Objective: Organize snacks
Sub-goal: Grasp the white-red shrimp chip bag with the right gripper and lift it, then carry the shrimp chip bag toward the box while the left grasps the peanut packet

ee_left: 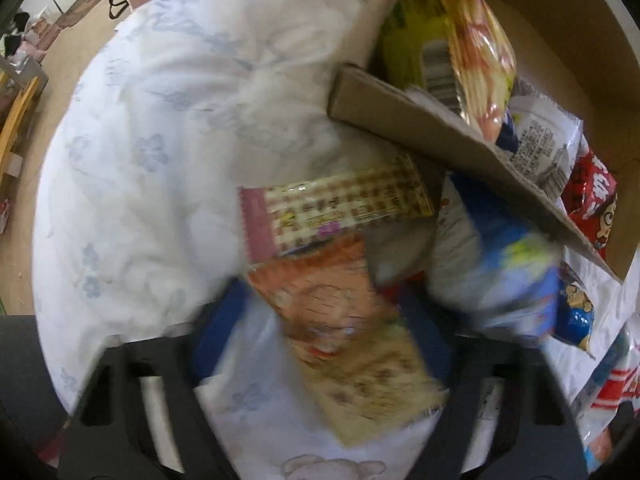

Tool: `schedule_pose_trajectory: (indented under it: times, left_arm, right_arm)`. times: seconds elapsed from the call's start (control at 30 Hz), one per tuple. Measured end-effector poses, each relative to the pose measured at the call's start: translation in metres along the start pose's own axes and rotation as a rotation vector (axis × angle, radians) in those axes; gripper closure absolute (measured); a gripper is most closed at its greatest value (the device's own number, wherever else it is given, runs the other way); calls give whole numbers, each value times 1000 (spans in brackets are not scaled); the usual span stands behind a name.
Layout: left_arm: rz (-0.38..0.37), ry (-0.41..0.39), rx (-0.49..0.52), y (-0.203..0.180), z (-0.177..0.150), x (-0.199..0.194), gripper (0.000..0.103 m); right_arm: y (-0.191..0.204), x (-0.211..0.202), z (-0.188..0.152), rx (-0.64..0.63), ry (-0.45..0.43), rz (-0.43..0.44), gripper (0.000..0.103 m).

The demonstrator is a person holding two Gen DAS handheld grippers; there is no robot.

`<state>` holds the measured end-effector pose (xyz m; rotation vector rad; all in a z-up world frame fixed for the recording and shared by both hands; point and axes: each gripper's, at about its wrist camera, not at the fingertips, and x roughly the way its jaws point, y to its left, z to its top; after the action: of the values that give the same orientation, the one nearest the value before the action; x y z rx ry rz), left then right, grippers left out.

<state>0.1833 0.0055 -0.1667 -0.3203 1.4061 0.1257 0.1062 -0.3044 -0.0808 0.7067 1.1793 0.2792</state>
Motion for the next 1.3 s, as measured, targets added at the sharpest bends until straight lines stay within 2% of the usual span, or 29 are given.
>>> schedule_pose_trajectory:
  times: [0.07,0.17,0.37,0.57,0.73,0.83,0.9,1.13,1.3]
  left_arm:
    - [-29,12,2,7,0,-4,60]
    - [-49,24,5,17,-2,-10,62]
    - [13,-9,57,34,-15,-26,63]
    - [116,-79,87,40,-18,-43,63]
    - [110,-84,63,44,-20,-47,63]
    - [104,-102,86,49,-20,-56,63]
    - [106,-116,115,32,-26,-52,63]
    - [178,-263,150,23,-35,-94,63]
    - [138,-303,150,23,-30,-115,63]
  right_arm:
    - [0,-1,0,6,-2,4,61]
    - [1,-1,0,9,-1,15,61]
    - [8,1,-1,-14,4,18,61]
    - [11,4,-2,-37,12,7,61]
    - [11,1,-3,-41,1,5,61]
    - [11,-3,-3,-46,-10,5,61]
    - [10,-4,-3,-41,-15,7,61]
    - [11,-7,-5,-47,-28,6,61]
    - [14,-10,-6,-59,-42,7,61]
